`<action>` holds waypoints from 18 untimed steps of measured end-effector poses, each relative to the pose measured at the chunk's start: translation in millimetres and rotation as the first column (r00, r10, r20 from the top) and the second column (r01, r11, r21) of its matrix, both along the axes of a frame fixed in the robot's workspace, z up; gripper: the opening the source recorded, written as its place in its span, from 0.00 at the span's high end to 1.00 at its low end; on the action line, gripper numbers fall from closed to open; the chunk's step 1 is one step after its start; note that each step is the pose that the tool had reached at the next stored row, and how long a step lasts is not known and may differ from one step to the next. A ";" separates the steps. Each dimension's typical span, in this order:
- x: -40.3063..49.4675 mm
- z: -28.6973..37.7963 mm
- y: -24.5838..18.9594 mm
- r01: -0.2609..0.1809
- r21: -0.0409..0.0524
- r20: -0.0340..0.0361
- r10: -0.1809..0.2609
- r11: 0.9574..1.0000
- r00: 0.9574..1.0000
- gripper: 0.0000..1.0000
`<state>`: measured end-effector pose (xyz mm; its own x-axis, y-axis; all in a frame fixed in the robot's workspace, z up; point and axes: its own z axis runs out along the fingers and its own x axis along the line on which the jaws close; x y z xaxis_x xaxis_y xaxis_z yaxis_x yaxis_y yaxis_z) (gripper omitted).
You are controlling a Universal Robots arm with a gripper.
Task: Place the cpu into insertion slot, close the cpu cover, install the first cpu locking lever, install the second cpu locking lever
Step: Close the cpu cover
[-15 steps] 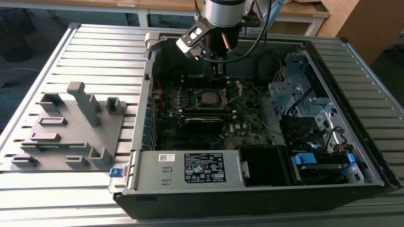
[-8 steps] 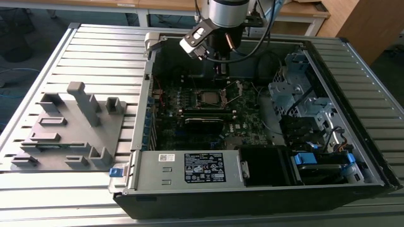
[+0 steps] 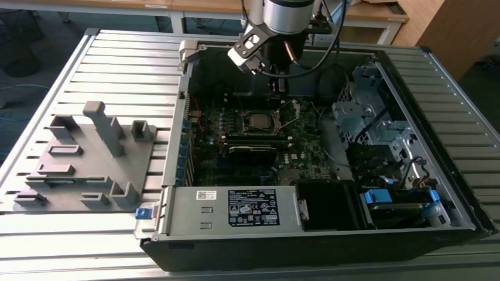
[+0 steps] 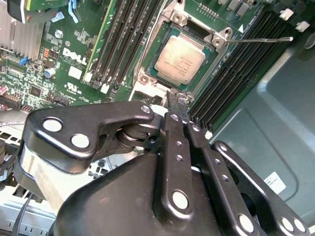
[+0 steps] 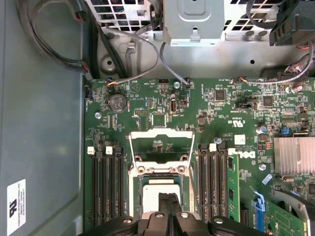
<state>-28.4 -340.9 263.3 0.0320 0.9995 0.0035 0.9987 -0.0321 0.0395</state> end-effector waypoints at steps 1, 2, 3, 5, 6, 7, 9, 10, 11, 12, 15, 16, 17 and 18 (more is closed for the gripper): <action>0.0 0.0 0.0 0.000 0.000 0.000 0.000 1.000 1.000 0.90; 0.0 0.0 0.0 0.000 0.000 0.000 0.000 1.000 1.000 0.90; 0.0 0.0 0.0 0.000 0.000 0.000 0.000 1.000 1.000 0.90; 0.2 0.0 0.0 0.000 0.000 0.000 0.000 1.000 1.000 0.90; 0.8 0.0 0.0 0.000 0.000 0.000 0.000 1.000 1.000 0.90; 1.7 0.0 0.0 0.000 0.000 0.000 0.000 1.000 1.000 0.90; 4.2 0.0 0.0 0.000 0.000 0.000 0.000 1.000 1.000 0.90; 5.7 -0.1 0.0 0.000 0.000 0.000 0.000 1.000 1.000 0.90; 7.1 -0.1 0.0 0.000 0.000 0.000 0.000 1.000 1.000 0.90; 9.0 -0.1 0.0 0.000 0.000 0.000 0.000 1.000 1.000 0.90; 14.6 -0.2 0.1 0.000 0.000 0.000 0.000 1.000 1.000 0.90; 16.7 -0.2 0.1 0.000 0.000 0.000 0.000 1.000 1.000 0.90; 19.1 -0.3 0.1 0.000 0.000 0.000 0.000 1.000 1.000 0.90; 21.8 -0.3 0.1 0.000 0.000 0.000 0.000 1.000 1.000 0.90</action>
